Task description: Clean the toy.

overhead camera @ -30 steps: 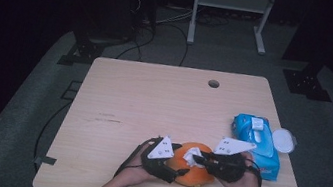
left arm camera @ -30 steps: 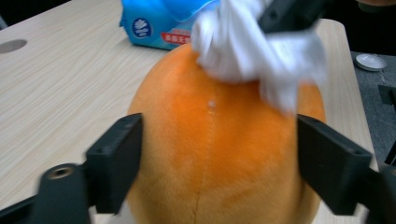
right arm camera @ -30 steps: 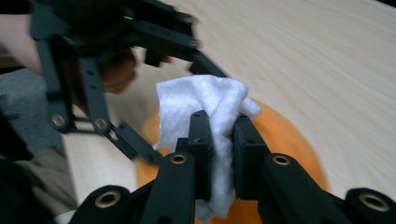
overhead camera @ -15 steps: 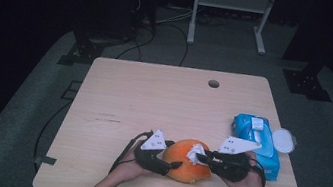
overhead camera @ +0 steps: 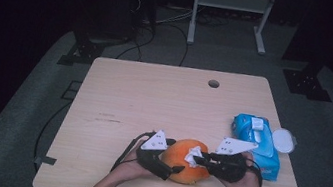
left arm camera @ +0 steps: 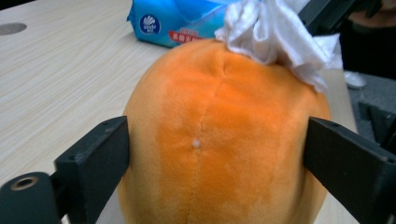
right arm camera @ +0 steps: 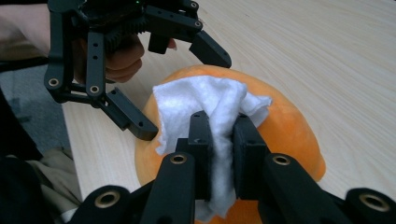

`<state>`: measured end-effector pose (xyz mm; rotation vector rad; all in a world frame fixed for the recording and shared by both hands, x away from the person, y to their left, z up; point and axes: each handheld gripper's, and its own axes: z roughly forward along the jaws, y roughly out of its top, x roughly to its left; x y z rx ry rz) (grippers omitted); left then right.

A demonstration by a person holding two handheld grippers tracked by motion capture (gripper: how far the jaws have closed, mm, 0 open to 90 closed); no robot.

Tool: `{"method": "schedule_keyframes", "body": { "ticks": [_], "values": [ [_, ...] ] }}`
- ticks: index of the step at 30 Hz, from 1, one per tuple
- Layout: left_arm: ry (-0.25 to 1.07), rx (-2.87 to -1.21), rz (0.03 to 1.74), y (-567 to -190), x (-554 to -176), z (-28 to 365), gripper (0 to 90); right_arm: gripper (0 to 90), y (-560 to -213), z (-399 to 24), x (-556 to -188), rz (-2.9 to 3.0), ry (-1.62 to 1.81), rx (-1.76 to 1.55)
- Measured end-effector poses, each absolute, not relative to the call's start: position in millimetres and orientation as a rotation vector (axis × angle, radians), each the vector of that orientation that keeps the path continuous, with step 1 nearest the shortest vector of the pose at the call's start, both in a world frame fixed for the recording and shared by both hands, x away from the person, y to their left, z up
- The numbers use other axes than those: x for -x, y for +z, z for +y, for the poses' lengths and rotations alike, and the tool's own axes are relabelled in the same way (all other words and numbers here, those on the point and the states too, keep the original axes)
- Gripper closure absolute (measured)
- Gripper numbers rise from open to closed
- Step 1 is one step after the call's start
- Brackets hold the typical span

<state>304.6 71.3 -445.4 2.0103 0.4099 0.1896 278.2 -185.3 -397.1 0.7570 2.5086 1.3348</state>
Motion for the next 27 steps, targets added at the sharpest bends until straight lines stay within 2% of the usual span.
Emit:
{"method": "schedule_keyframes", "body": {
  "ticks": [3,5,10,17,21,27],
  "values": [
    [0.186,-2.02,0.451,-445.0,-308.1,74.8,21.7,78.9,-397.7,-192.8,-281.7,2.491,1.305,-0.786],
    [0.181,-2.02,0.469,-445.6,-309.3,76.5,23.4,78.8,-400.3,-202.0,-286.4,2.478,1.3,-0.828],
    [0.166,-2.003,0.512,-446.2,-311.5,84.5,23.8,78.9,-407.8,-217.1,-290.1,2.49,1.263,-0.89],
    [0.169,-1.996,0.548,-448.3,-313.8,90.3,23.9,78.8,-401.0,-197.2,-280.2,2.562,1.339,-0.754],
    [0.15,-1.988,0.557,-448.0,-313.0,89.9,24.2,78.7,-402.0,-200.4,-282.3,2.559,1.337,-0.775],
    [0.163,-2.014,0.442,-446.8,-305.5,80.6,24.3,78.7,-411.7,-218.4,-296.5,2.504,1.318,-0.936]
  ]
}}
